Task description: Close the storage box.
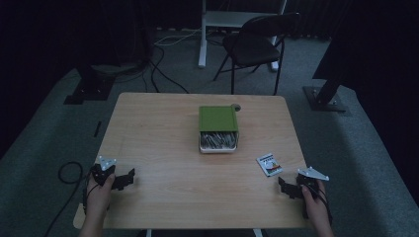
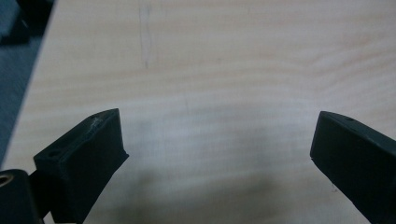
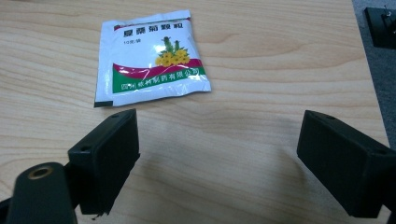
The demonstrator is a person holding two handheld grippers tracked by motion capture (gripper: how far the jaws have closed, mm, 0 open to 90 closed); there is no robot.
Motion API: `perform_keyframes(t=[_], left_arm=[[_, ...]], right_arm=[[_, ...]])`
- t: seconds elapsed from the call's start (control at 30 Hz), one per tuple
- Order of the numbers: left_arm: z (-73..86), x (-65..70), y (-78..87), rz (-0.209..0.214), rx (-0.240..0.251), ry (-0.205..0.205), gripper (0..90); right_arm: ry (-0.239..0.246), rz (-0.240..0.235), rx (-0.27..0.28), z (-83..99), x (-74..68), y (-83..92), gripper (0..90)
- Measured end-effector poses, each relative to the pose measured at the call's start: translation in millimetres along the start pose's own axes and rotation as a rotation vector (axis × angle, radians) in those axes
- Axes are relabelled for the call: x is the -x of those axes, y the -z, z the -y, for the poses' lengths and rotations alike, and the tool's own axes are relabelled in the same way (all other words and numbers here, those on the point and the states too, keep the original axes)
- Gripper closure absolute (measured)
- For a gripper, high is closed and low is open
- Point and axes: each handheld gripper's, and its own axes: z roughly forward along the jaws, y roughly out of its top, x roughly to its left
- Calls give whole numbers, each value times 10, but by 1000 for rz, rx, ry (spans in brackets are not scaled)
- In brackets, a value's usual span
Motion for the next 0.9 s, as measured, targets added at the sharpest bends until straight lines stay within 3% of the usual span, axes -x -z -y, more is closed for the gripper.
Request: perform_keyframes(t=[0.13, 0.47, 0.57, 0.9], left_arm=[[38, -10, -2, -24, -11, 11, 38], [134, -55, 51, -90, -49, 31, 38], [164, -78, 65, -98, -43, 57, 38], [227, -126, 77, -113, -53, 73, 38]], right_arm=[[-7, -5, -34, 8, -2, -8, 126], [10, 37, -49, 6, -45, -19, 121], [10, 37, -49, 6, -44, -19, 120], [6, 40, -49, 6, -41, -20, 120]])
